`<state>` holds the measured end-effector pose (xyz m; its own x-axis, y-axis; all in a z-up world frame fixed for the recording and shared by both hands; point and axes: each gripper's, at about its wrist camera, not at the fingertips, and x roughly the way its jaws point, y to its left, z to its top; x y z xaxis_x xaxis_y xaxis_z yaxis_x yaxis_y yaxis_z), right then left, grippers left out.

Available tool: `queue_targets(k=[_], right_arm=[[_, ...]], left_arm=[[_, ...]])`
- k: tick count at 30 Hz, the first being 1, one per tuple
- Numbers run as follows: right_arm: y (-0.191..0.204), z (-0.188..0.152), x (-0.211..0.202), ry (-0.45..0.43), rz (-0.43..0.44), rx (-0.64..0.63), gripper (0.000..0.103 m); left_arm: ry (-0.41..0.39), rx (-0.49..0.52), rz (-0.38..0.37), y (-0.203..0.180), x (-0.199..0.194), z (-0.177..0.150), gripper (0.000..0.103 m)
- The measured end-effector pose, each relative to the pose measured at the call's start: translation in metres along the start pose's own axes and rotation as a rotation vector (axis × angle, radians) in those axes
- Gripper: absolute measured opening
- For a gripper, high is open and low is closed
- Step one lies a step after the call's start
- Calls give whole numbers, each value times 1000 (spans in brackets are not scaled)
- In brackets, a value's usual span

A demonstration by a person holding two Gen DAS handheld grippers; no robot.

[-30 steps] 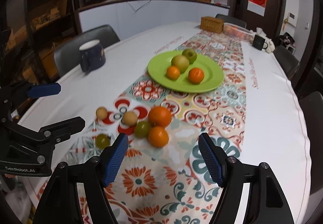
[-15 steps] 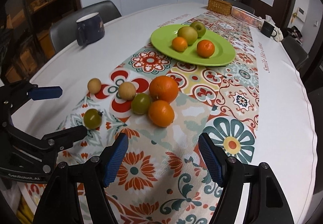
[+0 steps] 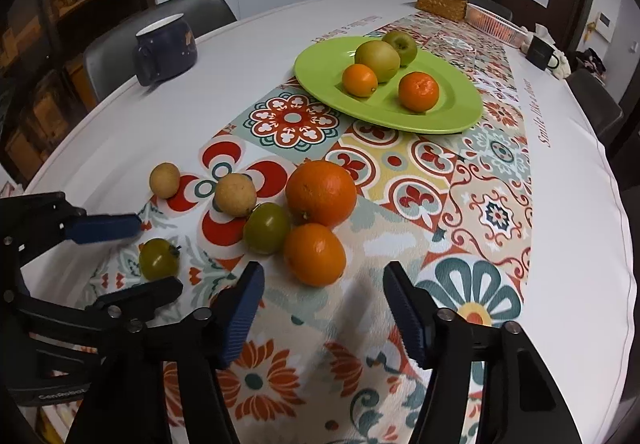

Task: Organize fruits
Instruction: 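Grasp a green tomato with the left tool while the right tool grasps an orange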

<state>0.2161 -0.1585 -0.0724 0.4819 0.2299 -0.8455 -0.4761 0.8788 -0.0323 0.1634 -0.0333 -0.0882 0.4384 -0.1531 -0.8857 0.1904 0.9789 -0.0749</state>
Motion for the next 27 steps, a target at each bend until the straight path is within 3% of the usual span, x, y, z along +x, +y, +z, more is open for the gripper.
queue_targets(k=[6,11,27], right_arm=[[-1,4,9,24,6,-1,49],[1,4,10,27,34,5,35],[-3,-8,-29,-54,44,79,35]], left_arm=[[-1,6,-19,-1,3,3,29],[-6,3,-23,-1,3,6,28],[-104,23,-29,-9,-27,15,28]])
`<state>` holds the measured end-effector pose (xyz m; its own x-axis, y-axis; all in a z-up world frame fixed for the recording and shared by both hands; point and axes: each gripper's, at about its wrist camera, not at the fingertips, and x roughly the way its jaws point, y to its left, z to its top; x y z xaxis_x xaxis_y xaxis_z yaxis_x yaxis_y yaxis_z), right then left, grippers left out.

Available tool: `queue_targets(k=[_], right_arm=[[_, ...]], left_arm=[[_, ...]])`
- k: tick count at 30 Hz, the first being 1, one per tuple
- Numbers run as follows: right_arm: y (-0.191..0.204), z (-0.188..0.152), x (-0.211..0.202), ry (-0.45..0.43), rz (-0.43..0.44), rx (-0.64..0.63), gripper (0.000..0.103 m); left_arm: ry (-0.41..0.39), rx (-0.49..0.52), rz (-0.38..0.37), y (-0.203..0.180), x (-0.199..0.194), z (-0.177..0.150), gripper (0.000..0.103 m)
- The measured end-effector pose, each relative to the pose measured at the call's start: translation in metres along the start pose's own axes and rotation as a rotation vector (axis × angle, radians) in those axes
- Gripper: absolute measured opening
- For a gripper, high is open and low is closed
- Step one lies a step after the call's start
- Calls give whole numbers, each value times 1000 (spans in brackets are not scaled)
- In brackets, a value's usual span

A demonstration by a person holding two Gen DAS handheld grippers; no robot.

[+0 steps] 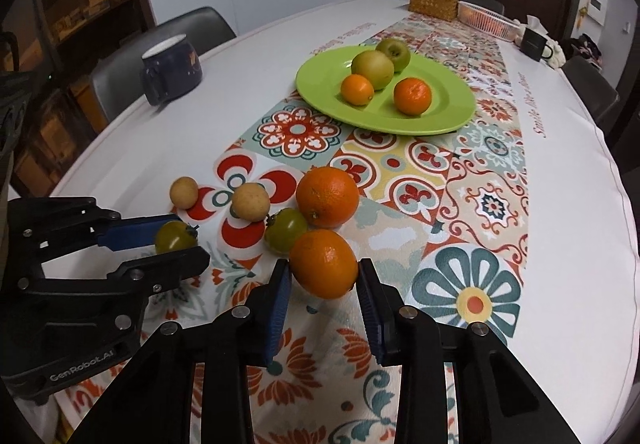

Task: Organize fruits
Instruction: 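Grasp a green tomato with the left tool while the right tool grasps an orange, then lift the tomato and orange and carry both over the green plate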

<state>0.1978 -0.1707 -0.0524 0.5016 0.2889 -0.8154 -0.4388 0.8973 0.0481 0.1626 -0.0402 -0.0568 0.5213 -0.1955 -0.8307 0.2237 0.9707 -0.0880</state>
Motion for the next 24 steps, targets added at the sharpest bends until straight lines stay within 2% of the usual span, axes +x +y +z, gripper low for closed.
queue_targets(k=[13,24], right_arm=[[0,14,-46,-130,-12,41,35],[-12,47,-65,-223,-46,56,35]], left_arm=[[-127,15,1,1,-41,19,28],[-212,33,28,9,-55,59,28]])
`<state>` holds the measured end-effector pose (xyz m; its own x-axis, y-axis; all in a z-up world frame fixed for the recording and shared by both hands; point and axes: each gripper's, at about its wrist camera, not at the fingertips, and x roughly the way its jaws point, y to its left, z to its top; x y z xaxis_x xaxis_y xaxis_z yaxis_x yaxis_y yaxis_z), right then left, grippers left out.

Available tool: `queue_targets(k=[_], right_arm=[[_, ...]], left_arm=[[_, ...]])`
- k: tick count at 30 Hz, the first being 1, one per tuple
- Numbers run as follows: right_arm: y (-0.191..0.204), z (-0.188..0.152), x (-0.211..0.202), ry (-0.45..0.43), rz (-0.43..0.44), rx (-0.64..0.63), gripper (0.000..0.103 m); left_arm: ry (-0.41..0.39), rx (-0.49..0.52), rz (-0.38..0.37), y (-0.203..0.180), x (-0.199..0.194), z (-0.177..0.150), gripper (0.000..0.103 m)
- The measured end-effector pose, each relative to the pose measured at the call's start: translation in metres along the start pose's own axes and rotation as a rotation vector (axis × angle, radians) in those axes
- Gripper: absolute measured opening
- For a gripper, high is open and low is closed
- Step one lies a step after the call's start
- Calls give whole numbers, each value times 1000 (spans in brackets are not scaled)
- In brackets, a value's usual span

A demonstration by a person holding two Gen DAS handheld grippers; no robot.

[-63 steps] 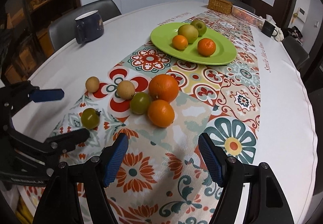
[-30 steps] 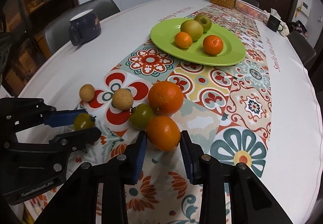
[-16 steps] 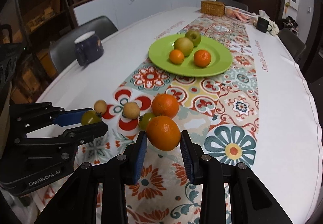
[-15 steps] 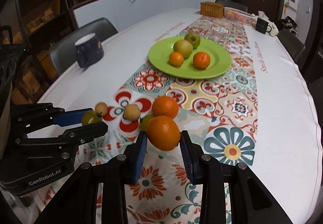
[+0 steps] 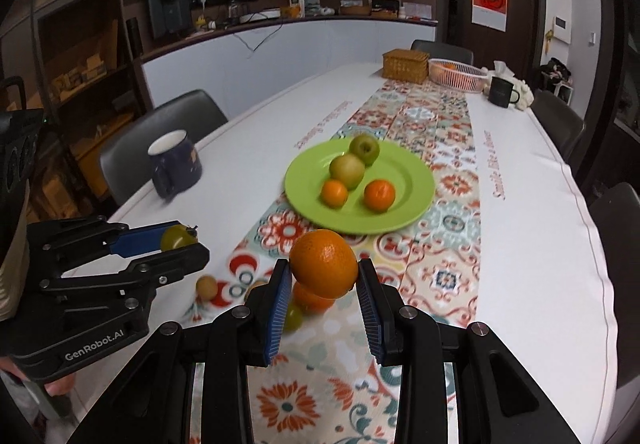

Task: Organize fruits
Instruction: 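Lift the tomato and orange and carry both over the green plate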

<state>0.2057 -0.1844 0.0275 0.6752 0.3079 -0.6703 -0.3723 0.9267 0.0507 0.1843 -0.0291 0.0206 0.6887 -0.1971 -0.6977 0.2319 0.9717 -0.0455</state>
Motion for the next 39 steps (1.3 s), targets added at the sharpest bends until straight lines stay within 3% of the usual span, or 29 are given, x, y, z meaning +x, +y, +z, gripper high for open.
queue_targets(k=[16,29,39], right_arm=[[-29,54,47,-23,-39,25,35],[-61,78,128,52,-62,59,35],[-78,79,171,100,-56,96,35]], left_arm=[[-30,29,15,16,48,64,28],[84,26,0,38,142,84,28],[143,22,-14,44,185,83,28]])
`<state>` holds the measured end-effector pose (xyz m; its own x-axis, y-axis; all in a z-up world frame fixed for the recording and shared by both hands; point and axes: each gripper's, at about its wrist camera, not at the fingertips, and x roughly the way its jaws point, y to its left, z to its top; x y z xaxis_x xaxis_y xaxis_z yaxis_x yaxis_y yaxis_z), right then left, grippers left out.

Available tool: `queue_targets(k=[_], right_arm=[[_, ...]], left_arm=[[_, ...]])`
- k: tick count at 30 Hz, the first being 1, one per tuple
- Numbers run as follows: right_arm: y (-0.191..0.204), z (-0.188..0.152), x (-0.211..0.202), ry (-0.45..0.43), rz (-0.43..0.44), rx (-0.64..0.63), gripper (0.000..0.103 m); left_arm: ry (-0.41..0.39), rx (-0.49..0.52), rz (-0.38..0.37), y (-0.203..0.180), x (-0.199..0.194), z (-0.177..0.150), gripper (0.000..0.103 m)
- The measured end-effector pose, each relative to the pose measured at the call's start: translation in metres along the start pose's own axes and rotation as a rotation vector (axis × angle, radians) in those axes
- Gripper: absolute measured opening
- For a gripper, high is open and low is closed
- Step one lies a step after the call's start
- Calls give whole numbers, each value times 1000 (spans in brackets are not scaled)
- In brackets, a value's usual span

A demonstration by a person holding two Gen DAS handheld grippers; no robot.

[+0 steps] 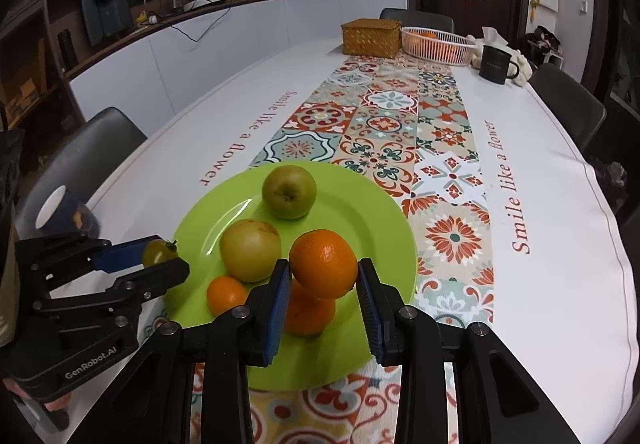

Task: Organize fruits
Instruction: 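Lift the tomato and orange and carry both over the green plate, then lower both fruits onto the plate and open both tools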

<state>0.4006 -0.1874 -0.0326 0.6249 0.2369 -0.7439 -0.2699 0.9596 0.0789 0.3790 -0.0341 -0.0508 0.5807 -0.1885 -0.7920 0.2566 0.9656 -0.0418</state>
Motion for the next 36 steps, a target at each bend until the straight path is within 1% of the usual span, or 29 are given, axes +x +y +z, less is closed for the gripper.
queue_targets(k=[5,6,7,8,9,11,14,16,17,18,20,25,28,29,36], right_arm=[[1,-1,7,7,0,-4,35],[1,-1,8,8,0,-4,35],[1,-1,8,6,0,-4,35],[1,-2,7,3,-2,-6,36],[1,-3,5,-2,-11,-8,42],[1,-4,-1,-23,-29,-8,51],[3,-7,-12,-37,-38,-19,51],[5,-11,-22,-45,-47,-22,51],[6,-14,-28,-52,-48,-22,52],[7,-17,-35,-60,-48,-19,57],[10,-23,-48,-77,-43,-10,59],[22,-37,-79,-106,-28,-14,59],[31,-46,-99,-123,-22,-25,61],[33,-48,-104,-128,-23,-28,64],[53,-69,-139,-173,-20,-40,69]], left_arm=[[16,5,3,-1,8,2,29],[22,8,-1,-2,9,2,32],[24,8,1,-2,9,2,39],[18,5,9,-1,7,2,42],[13,1,15,-1,5,1,45],[3,-6,18,0,-2,-1,45],[-17,-17,28,0,-17,-5,48],[-40,-16,38,-1,-31,-9,53],[-54,-14,44,-3,-39,-12,54],[-71,-10,49,-5,-49,-15,55],[-91,-7,50,-7,-62,-19,58],[-143,-6,61,-12,-101,-35,66],[-171,-15,67,-12,-123,-44,68],[-179,-20,71,-12,-131,-48,69],[-217,-19,99,-13,-167,-73,75]])
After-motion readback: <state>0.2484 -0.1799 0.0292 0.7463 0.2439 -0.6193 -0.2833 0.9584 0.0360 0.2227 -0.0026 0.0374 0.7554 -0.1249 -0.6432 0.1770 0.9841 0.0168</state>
